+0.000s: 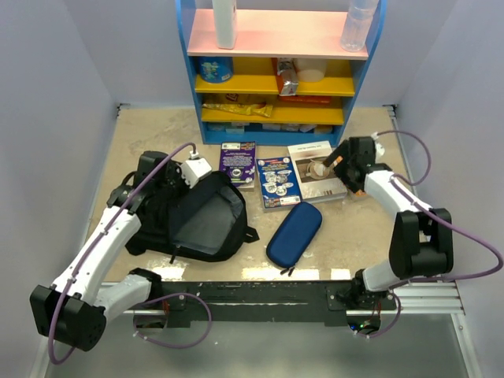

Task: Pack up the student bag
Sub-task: Pick up the book from the center of the board.

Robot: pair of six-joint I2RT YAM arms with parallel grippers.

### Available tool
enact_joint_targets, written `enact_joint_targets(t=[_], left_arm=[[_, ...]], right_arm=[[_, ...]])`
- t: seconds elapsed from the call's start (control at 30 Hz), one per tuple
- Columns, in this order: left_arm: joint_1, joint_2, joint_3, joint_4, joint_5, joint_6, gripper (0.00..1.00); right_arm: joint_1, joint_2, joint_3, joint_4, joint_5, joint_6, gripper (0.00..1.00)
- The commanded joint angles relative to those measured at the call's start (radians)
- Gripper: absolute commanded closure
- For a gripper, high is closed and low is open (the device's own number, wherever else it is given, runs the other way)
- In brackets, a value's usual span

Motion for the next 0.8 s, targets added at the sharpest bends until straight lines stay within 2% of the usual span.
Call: enact_joint_targets(t=[0.0,0.07,0.17,0.33,0.47,0.63,0.77], left_arm=[[0.043,-0.004,0.013,0.073,0.019,-0.003,1.00],[0.063,-0.007,0.021,0.061,0.027,0.009,1.00],[0.096,-0.018,0.024,0.042,0.035,0.026,1.00],[0.142,-0.036,0.013,0.003,0.050,0.052,1.00],[0.162,-0.056,0.013,-0.042,0.036,0.087,1.00],[0.181,-0.068,0.013,-0.067,0.029,0.115,1.00],[0.182,-0.070,0.016,-0.076,0.013,0.124,1.00]], right_arm=[[0.196,-0.047,-0.036,0.133,-0.009,0.093,0.01],[0.307,-0.027,0.019,0.114,0.036,0.095,0.01],[0.398,0.018,0.088,0.154,0.065,0.069,0.01],[0.448,0.215,0.218,0.274,-0.050,0.029,0.01],[0.507,0.373,0.385,0.236,-0.061,0.039,0.01],[0.585,0.452,0.430,0.196,-0.007,0.096,0.01],[0.634,0.453,0.401,0.165,0.088,0.131,0.06]])
